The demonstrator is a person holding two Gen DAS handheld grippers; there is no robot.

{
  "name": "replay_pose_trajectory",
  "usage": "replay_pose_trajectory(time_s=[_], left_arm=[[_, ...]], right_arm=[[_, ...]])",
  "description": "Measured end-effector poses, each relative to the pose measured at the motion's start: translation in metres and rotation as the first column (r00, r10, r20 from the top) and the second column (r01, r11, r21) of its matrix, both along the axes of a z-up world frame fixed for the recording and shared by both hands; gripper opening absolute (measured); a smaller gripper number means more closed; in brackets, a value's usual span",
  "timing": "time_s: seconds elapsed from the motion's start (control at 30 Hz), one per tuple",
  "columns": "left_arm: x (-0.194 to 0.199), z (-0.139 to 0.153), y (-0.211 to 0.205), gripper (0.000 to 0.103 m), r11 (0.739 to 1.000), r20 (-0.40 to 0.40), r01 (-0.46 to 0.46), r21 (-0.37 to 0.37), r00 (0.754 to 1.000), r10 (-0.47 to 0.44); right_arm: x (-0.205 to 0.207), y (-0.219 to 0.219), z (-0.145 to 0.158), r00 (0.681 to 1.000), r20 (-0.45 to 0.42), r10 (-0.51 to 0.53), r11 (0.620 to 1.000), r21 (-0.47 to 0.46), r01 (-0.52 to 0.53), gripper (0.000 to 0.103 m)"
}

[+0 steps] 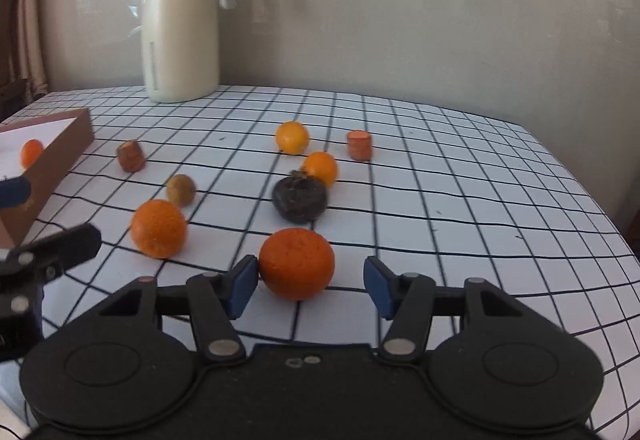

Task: Organize fruits
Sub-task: 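Move both tools back toward the remaining oranges on the table, then grasp a large orange with the left gripper while the right gripper grasps another orange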

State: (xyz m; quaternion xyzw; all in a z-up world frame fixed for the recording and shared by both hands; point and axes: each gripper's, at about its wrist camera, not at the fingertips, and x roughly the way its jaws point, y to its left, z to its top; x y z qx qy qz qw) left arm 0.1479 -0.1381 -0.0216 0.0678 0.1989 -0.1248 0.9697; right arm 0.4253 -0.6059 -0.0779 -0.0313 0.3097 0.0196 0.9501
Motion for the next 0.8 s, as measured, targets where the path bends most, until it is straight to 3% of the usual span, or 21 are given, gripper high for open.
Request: replay_pose_trajectory(time_s=[0.47,0.6,0.8], left_arm=[[0.027,-0.016,-0.037,0.087,1.0,-0.066,0.008,0.007,0.998,-0.008],[0.032,-0.019,-0.044,0.077,1.0,-0.083,0.011,0.019,0.996,-0.009],[0.034,-0.019,-0.047,0.074,1.0,-0.09,-0.002,0.012,0.996,0.003]], right_arm=[[-0.002,-0.035,-0.006,1.0,-0.004,-0.006,1.0,0.027,0.007,0.039],[-0.002,-0.041,-0.006,1.0,0.0,-0.002,0.999,0.042,0.002,0.037],[0.002,-0.04,-0.004,1.0,0.019,0.001,0.998,0.066,-0.003,0.035]])
